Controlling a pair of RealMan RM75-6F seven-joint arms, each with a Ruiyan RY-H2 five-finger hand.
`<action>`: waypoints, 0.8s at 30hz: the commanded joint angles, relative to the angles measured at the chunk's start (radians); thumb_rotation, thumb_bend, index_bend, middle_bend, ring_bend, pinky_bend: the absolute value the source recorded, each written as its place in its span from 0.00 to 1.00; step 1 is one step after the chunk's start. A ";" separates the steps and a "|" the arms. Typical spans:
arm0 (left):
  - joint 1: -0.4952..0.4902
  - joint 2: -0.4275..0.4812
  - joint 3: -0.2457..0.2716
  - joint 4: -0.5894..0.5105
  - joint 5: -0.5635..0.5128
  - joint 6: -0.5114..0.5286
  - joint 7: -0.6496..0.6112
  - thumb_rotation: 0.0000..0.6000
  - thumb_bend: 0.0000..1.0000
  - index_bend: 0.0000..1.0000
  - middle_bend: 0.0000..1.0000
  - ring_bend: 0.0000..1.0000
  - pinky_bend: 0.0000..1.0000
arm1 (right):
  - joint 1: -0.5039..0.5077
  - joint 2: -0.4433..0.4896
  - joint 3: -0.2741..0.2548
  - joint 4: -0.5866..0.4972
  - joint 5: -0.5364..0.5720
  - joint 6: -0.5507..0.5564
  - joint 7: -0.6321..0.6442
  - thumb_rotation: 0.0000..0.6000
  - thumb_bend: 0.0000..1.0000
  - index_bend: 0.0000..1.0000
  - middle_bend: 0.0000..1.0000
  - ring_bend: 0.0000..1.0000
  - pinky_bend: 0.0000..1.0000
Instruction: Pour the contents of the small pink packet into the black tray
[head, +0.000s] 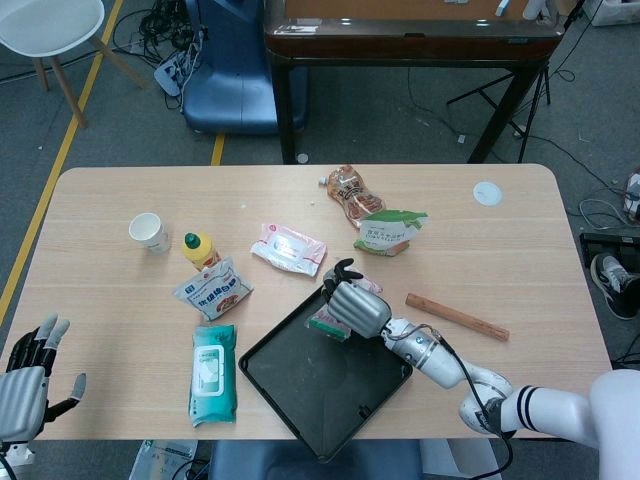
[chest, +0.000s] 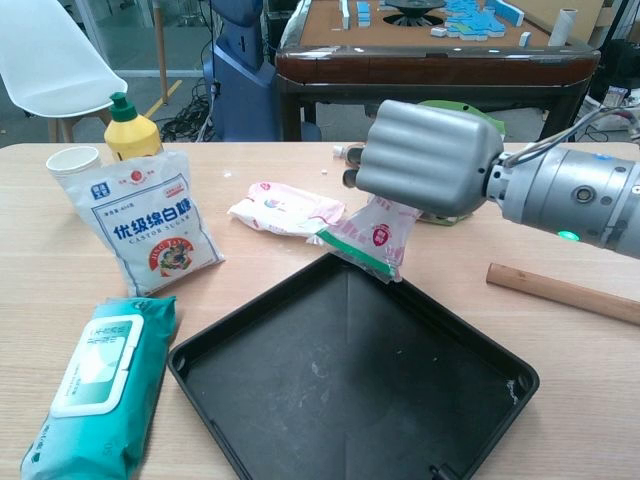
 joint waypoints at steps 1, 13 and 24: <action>0.001 0.000 0.000 0.002 -0.003 -0.002 -0.002 1.00 0.36 0.08 0.00 0.00 0.03 | 0.006 -0.011 -0.003 0.014 -0.019 0.009 -0.032 1.00 0.29 0.71 0.64 0.59 0.40; 0.003 -0.002 -0.002 0.007 -0.009 -0.004 -0.008 1.00 0.36 0.08 0.00 0.00 0.03 | -0.002 -0.043 -0.025 0.065 -0.050 0.015 -0.136 1.00 0.29 0.74 0.64 0.61 0.40; 0.003 -0.006 -0.003 0.009 -0.013 -0.009 -0.008 1.00 0.36 0.08 0.00 0.00 0.03 | -0.026 -0.067 -0.038 0.103 -0.025 -0.003 -0.217 1.00 0.29 0.74 0.65 0.61 0.40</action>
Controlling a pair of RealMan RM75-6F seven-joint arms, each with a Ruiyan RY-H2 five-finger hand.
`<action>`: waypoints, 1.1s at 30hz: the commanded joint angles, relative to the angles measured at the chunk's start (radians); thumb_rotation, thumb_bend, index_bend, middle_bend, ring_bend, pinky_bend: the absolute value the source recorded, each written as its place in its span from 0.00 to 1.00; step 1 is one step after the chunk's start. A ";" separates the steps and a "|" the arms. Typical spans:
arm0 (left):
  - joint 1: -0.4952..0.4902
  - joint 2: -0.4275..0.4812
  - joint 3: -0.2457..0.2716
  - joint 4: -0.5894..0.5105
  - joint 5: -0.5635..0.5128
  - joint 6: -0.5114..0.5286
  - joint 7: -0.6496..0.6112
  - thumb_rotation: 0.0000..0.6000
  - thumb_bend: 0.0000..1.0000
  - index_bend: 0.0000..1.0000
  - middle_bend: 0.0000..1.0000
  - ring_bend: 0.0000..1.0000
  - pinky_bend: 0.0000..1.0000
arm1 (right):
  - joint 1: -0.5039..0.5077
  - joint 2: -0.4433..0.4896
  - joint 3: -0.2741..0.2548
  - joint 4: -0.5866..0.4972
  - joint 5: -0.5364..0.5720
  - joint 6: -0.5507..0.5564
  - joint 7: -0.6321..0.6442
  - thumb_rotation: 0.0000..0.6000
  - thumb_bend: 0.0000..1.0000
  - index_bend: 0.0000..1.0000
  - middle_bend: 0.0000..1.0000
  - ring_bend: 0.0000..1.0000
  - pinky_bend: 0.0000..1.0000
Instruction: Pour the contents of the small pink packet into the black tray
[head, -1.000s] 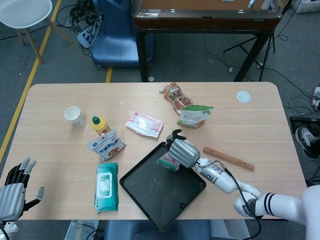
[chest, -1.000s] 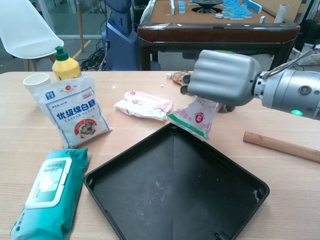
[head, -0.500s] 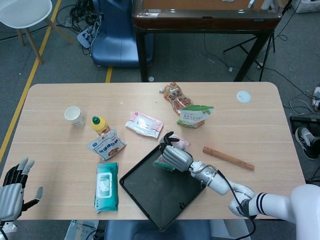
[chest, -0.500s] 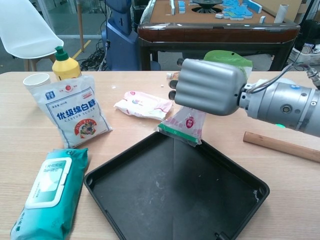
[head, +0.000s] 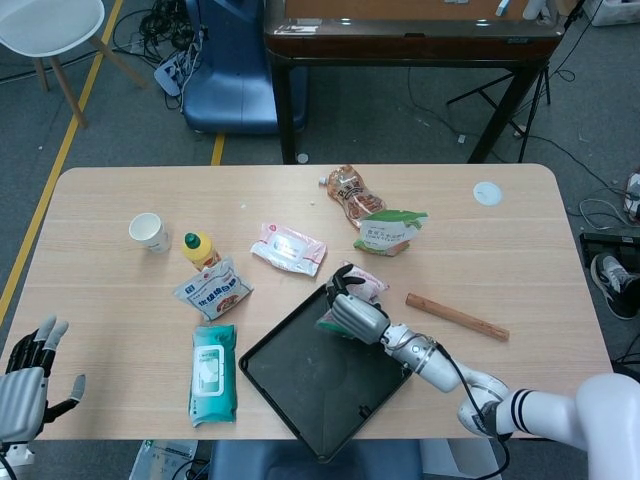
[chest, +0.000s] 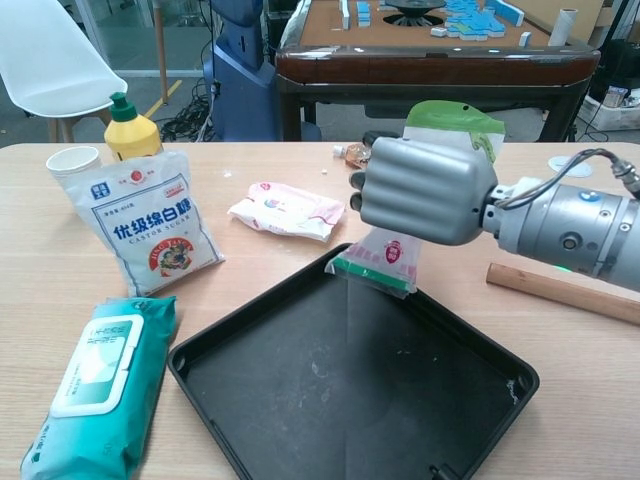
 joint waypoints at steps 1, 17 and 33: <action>0.001 0.000 0.000 0.001 -0.001 0.000 -0.001 1.00 0.36 0.08 0.00 0.00 0.03 | -0.010 -0.010 -0.001 0.016 0.010 0.002 -0.012 1.00 0.29 0.74 0.65 0.61 0.40; -0.001 0.001 -0.002 -0.006 -0.007 -0.007 0.009 1.00 0.36 0.08 0.00 0.00 0.03 | -0.037 -0.032 0.003 0.044 0.027 0.036 -0.012 1.00 0.29 0.74 0.65 0.61 0.40; -0.009 -0.002 -0.003 -0.022 -0.013 -0.023 0.043 1.00 0.36 0.08 0.00 0.00 0.03 | -0.117 0.015 0.027 -0.001 0.133 0.099 0.442 1.00 0.29 0.77 0.66 0.64 0.40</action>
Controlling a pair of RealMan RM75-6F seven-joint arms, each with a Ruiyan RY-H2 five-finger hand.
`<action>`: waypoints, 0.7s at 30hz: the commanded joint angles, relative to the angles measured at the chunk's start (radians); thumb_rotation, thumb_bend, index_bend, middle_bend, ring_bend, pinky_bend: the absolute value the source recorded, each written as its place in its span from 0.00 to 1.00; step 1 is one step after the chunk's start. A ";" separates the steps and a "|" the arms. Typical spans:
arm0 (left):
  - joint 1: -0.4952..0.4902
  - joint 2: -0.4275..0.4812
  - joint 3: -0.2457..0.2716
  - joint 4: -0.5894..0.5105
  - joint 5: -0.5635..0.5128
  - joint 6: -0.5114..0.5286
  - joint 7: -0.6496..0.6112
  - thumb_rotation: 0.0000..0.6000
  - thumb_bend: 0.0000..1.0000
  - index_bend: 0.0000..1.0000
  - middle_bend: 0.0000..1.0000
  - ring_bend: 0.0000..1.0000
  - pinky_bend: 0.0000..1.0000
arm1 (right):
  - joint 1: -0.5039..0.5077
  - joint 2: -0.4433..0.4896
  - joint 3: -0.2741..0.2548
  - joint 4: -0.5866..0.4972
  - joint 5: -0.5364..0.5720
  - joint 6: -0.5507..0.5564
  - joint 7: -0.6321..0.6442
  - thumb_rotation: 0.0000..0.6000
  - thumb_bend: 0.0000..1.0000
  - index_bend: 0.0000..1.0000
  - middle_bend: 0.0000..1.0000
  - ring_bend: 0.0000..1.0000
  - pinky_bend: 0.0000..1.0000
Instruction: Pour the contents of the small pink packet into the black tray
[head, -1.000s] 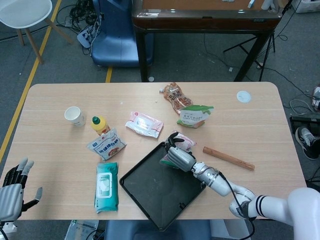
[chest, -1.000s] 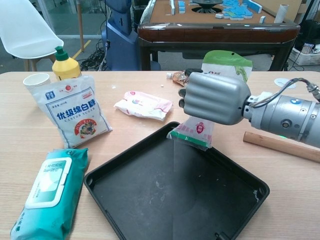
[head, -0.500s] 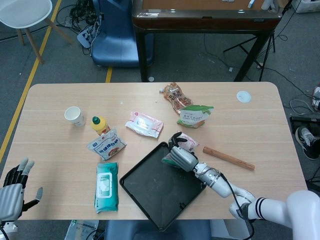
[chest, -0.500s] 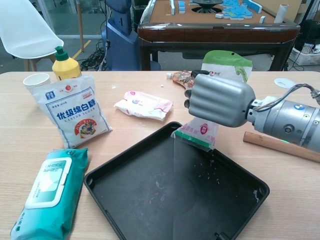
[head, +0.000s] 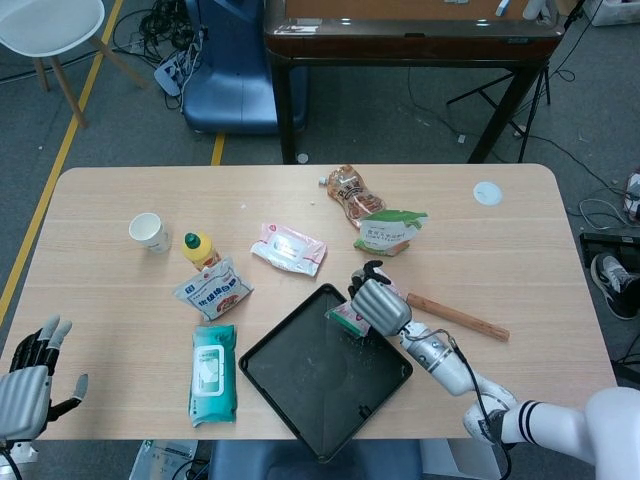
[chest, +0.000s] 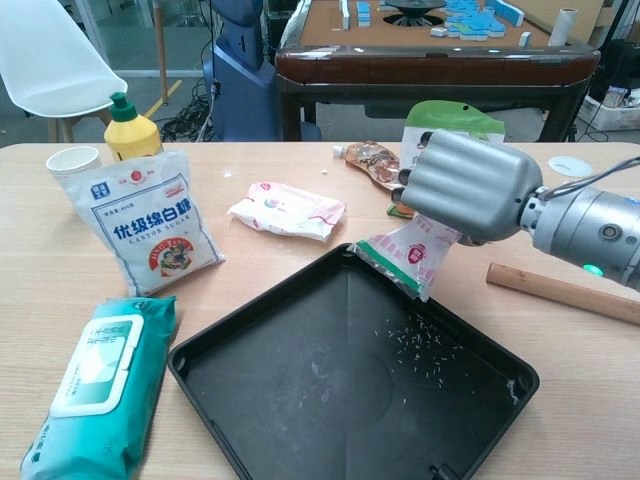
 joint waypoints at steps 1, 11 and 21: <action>-0.003 -0.002 0.000 -0.006 0.001 -0.003 0.009 1.00 0.36 0.08 0.00 0.00 0.03 | -0.035 0.028 0.008 -0.011 0.026 0.042 0.197 1.00 0.29 0.77 0.66 0.65 0.40; -0.007 -0.005 0.002 -0.030 0.002 -0.006 0.051 1.00 0.36 0.07 0.00 0.00 0.03 | -0.088 0.102 0.018 -0.059 0.115 0.008 0.686 1.00 0.29 0.77 0.66 0.65 0.40; -0.008 -0.010 0.004 -0.044 0.003 -0.006 0.074 1.00 0.36 0.07 0.00 0.00 0.03 | -0.105 0.191 -0.006 -0.057 0.109 -0.057 1.149 1.00 0.29 0.77 0.66 0.65 0.40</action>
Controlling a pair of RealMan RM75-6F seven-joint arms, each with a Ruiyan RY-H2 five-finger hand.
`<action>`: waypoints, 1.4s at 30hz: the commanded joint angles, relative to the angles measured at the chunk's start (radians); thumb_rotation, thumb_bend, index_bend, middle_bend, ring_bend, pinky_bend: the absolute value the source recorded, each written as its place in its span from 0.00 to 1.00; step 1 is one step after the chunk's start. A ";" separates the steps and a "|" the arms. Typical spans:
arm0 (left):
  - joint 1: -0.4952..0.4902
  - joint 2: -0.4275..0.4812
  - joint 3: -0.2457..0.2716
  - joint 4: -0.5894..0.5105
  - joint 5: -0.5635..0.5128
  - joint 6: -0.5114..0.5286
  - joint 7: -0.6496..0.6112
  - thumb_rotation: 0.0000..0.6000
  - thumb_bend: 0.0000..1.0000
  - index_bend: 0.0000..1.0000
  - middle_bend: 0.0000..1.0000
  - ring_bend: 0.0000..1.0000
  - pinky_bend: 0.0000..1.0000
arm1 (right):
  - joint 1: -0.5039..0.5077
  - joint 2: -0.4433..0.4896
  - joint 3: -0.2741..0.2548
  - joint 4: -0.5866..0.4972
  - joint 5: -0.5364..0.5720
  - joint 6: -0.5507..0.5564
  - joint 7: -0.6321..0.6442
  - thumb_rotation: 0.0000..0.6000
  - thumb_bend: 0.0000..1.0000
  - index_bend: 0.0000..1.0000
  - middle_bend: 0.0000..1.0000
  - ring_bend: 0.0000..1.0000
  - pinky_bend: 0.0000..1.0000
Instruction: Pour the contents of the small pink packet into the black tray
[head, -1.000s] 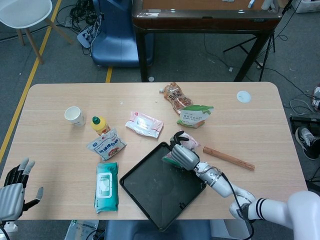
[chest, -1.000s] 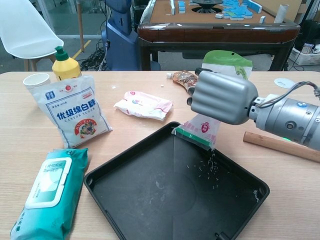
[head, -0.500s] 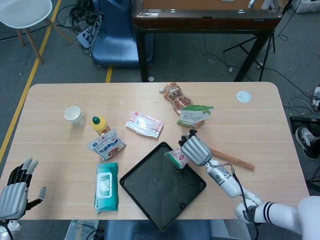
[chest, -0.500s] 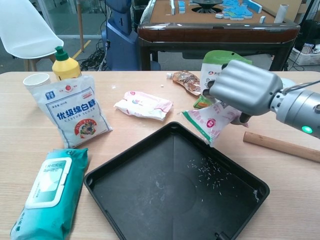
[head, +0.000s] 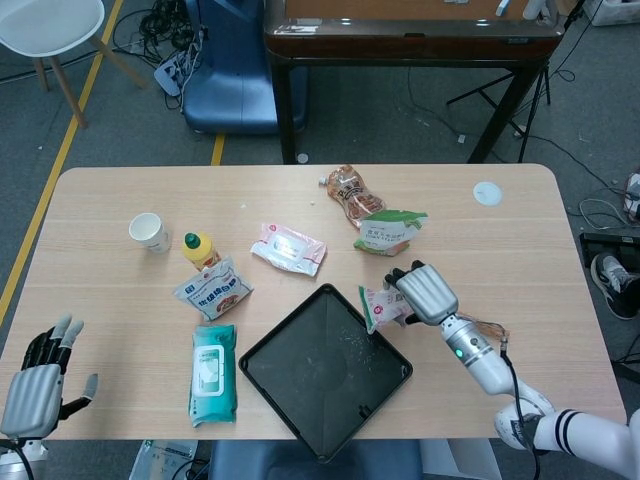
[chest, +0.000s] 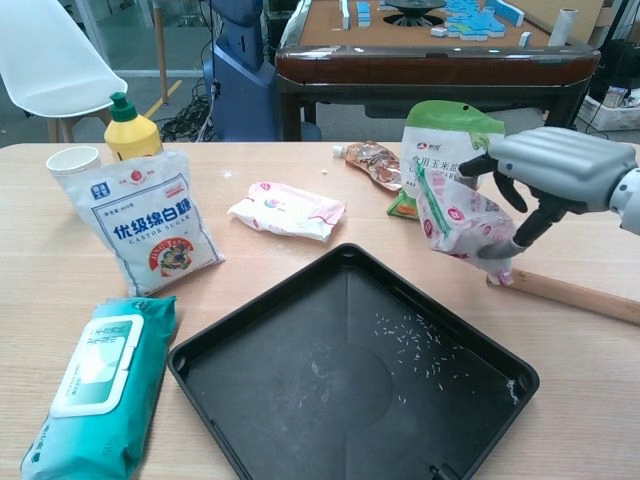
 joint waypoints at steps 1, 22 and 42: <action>0.001 -0.001 0.001 -0.002 0.000 0.001 0.002 1.00 0.36 0.07 0.00 0.00 0.03 | -0.014 0.066 -0.020 -0.002 -0.003 -0.055 0.265 1.00 0.29 0.77 0.66 0.65 0.40; 0.005 -0.005 0.005 -0.017 0.002 0.008 0.026 1.00 0.36 0.07 0.00 0.00 0.03 | -0.047 0.033 -0.223 0.342 -0.292 0.107 1.024 1.00 0.29 0.77 0.67 0.63 0.40; -0.002 -0.011 0.005 -0.030 -0.001 0.000 0.054 1.00 0.36 0.07 0.00 0.00 0.03 | -0.058 -0.132 -0.273 0.614 -0.359 0.196 0.961 1.00 0.29 0.77 0.59 0.51 0.29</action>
